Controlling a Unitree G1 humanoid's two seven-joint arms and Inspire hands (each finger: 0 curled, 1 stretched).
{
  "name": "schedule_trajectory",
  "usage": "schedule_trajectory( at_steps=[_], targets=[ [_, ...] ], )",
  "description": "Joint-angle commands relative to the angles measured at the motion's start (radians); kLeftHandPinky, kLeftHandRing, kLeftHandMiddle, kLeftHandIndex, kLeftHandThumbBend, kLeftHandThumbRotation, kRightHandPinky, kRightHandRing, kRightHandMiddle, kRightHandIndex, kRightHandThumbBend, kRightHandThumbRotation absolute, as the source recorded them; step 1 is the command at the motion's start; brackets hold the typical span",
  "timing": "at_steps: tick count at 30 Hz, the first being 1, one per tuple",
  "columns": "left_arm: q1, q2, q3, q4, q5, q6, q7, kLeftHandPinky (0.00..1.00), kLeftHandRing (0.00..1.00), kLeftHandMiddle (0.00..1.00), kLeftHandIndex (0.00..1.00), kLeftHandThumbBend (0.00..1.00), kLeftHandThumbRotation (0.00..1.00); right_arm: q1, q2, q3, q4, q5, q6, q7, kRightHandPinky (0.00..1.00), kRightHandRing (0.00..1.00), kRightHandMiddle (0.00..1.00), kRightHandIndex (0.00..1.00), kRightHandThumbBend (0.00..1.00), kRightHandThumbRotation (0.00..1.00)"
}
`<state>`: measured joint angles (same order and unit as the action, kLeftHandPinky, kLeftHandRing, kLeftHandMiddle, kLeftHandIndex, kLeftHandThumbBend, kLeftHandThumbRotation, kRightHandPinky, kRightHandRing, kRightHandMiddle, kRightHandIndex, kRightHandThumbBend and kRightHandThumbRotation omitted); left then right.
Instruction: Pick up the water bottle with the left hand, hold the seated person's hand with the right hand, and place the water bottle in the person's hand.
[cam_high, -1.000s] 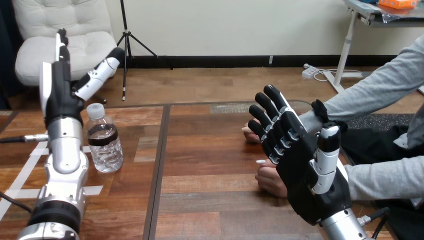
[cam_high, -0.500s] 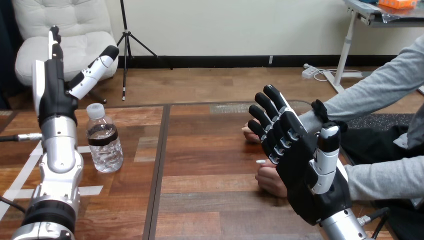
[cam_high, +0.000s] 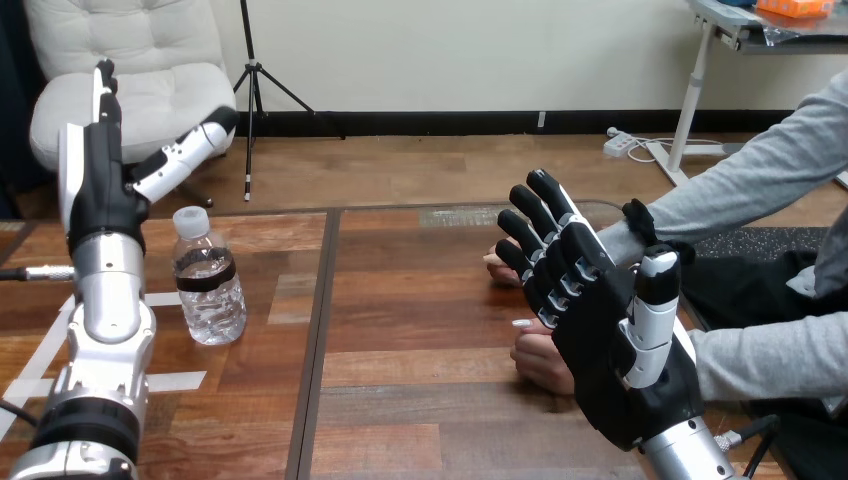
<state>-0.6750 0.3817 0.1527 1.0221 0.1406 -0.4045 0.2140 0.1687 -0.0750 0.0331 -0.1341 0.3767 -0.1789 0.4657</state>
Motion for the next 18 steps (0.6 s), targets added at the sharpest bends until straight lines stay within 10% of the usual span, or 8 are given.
schedule_trajectory(
  at_steps=[1, 18],
  targets=[
    [-0.091, 0.031, -0.026, 0.020, 0.022, 0.018, -0.002, 1.00, 1.00, 1.00, 1.00, 1.00, 0.46, -0.053, 0.007, 0.002, -0.015, 0.007, -0.005, 0.004, 1.00, 1.00, 1.00, 1.00, 1.00, 1.00],
    [-0.125, 0.039, -0.057, 0.084, 0.061, 0.094, 0.042, 0.98, 1.00, 1.00, 1.00, 1.00, 0.23, -0.051, 0.004, 0.001, -0.019, 0.007, -0.008, 0.008, 1.00, 1.00, 1.00, 1.00, 1.00, 1.00]
  ],
)
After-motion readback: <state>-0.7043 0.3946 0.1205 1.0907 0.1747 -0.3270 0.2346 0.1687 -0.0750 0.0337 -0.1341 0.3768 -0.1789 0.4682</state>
